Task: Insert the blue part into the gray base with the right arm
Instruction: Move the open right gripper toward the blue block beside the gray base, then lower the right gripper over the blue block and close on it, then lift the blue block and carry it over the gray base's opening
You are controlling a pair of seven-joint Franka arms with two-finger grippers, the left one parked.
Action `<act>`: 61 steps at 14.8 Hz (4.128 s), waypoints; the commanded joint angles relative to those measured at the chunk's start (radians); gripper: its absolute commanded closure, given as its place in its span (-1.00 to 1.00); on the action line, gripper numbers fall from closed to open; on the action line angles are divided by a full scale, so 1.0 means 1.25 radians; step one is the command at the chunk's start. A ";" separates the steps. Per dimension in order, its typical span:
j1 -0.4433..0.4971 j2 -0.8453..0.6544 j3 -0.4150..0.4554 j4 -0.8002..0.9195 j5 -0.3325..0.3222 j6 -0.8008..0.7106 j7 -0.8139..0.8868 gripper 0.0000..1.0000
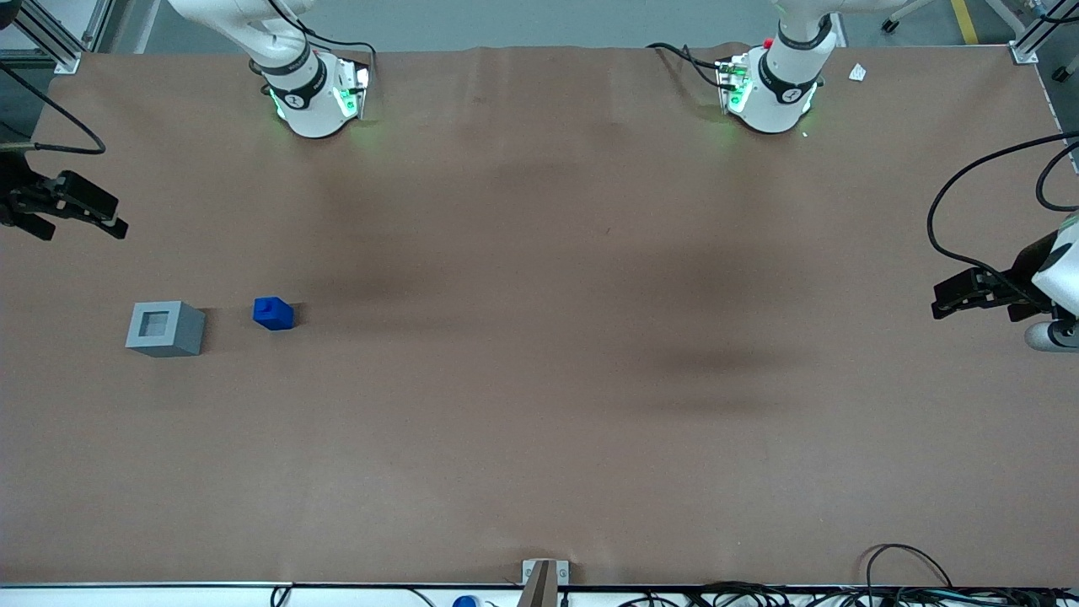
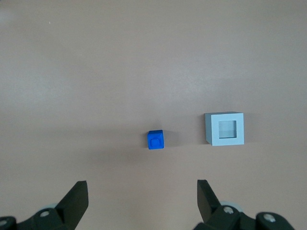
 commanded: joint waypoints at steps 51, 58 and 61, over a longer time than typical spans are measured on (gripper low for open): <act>0.024 0.273 0.003 -0.509 -0.027 0.653 -0.017 0.50; -0.031 0.216 0.002 -0.409 -0.027 0.479 -0.016 0.91; -0.075 0.190 0.002 -0.316 -0.027 0.347 -0.018 0.91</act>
